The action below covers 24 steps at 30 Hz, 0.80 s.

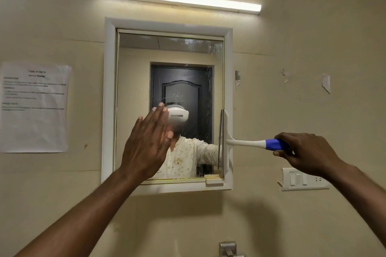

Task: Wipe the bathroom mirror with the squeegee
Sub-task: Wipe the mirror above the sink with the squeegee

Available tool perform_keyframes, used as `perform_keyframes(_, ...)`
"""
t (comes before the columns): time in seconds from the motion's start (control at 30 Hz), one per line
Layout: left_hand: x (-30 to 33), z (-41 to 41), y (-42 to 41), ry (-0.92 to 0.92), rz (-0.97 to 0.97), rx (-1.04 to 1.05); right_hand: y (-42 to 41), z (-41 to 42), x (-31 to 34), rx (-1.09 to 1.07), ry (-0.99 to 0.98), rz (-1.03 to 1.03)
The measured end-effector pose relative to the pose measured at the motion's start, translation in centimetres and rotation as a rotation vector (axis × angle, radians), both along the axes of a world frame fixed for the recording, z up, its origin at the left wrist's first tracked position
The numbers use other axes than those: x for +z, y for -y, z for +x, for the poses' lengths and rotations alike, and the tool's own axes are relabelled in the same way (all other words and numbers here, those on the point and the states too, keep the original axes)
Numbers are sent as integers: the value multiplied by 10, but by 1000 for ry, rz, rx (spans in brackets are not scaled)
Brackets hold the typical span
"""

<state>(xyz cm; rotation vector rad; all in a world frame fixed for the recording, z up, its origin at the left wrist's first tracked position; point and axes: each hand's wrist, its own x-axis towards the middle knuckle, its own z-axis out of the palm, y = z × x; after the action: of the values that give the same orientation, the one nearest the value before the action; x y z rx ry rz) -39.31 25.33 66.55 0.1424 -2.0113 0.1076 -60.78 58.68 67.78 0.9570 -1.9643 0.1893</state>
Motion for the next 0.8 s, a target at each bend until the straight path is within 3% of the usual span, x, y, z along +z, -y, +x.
perform_keyframes(0.17, -1, 8, 6, -21, 4, -16, 16, 26, 11, 43, 82, -133)
perform_keyframes(0.33, 1, 21, 20, -55, 8, -24, 61, 51, 20, 175, 333, -267)
perform_keyframes(0.53, 0, 43, 41, -69, 6, 16, 138, 96, 39, 717, 835, -753)
perform_keyframes(0.67, -2, 56, 56, -61, 6, 42, 189, 126, 68, 940, 1064, -1117)
perform_keyframes(0.8, 15, 63, 64, -82, -44, 39, 233, 156, 104, 1247, 1287, -1260)
